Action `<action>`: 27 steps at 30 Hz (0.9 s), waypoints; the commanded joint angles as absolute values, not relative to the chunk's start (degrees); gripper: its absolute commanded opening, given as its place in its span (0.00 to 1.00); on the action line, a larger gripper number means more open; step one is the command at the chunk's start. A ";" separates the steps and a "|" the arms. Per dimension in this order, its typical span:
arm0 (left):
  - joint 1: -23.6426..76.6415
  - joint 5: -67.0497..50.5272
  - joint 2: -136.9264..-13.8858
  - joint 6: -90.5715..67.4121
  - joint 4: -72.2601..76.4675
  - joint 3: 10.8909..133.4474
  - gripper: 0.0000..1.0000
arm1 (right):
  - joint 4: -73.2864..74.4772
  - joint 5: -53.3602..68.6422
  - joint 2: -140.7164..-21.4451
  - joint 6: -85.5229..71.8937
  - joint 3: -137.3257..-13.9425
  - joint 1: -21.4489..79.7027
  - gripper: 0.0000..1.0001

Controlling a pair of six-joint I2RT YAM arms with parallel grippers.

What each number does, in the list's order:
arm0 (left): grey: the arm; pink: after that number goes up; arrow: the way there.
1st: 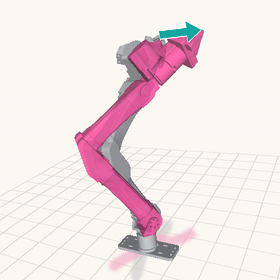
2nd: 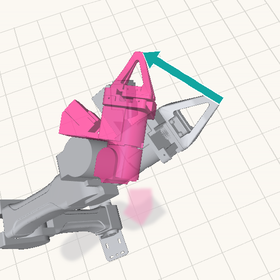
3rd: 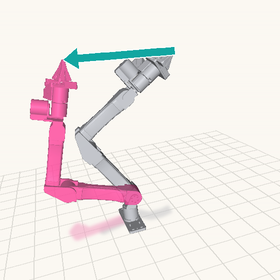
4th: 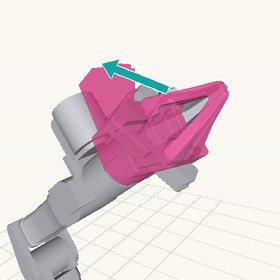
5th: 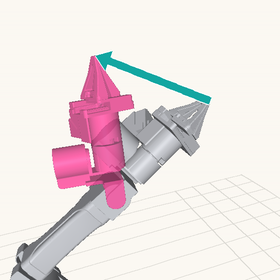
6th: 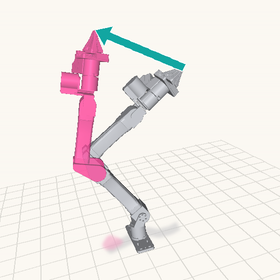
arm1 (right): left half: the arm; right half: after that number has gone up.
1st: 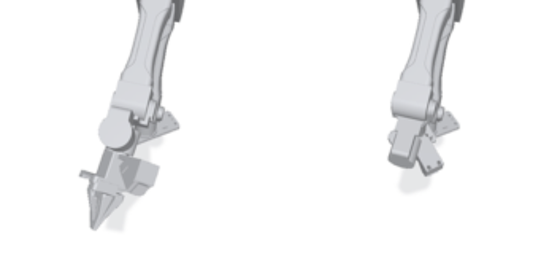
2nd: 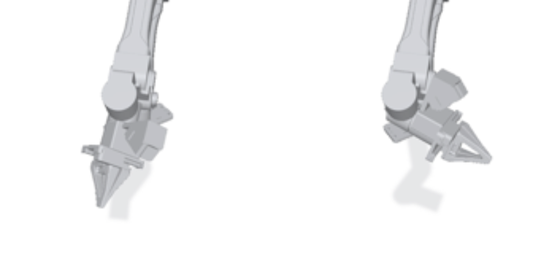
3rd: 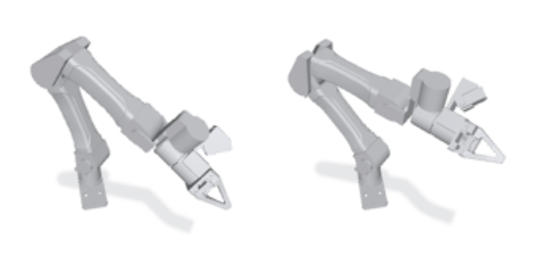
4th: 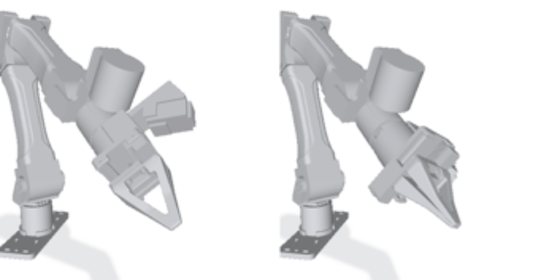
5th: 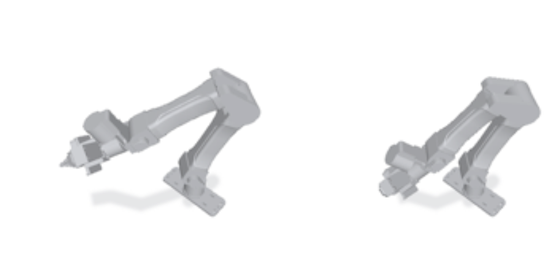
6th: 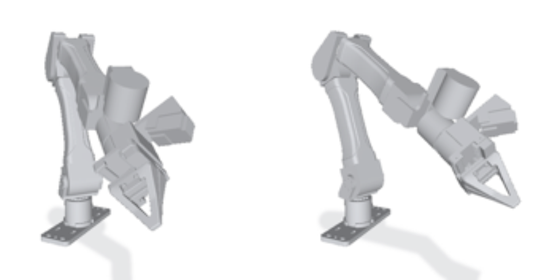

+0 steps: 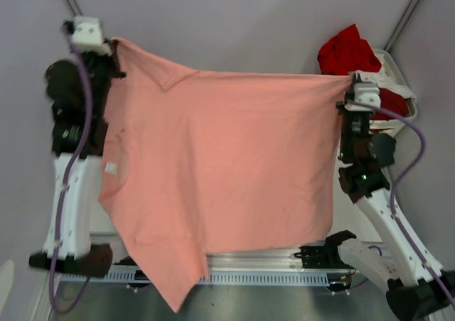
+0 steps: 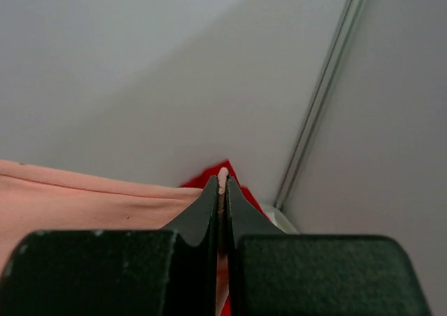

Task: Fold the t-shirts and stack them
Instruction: Flatten out the tshirt

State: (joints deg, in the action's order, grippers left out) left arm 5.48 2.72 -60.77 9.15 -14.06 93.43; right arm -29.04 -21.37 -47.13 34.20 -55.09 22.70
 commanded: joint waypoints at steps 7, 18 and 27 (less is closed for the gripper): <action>5.10 6.68 -92.88 0.53 -19.06 104.32 0.00 | -30.42 -21.54 -76.75 6.87 -58.87 4.41 0.00; 3.87 10.28 -126.38 -4.12 -24.71 127.71 0.00 | -24.00 -25.31 -111.61 -3.08 -78.03 0.53 0.00; 3.25 4.58 -130.69 -6.15 -21.09 128.67 0.00 | -26.10 -24.61 -116.63 3.16 -83.67 2.46 0.00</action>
State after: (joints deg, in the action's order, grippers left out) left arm 4.99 5.10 -131.61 -4.67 -25.02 124.86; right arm -24.86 -23.42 -113.91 0.54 -81.65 2.68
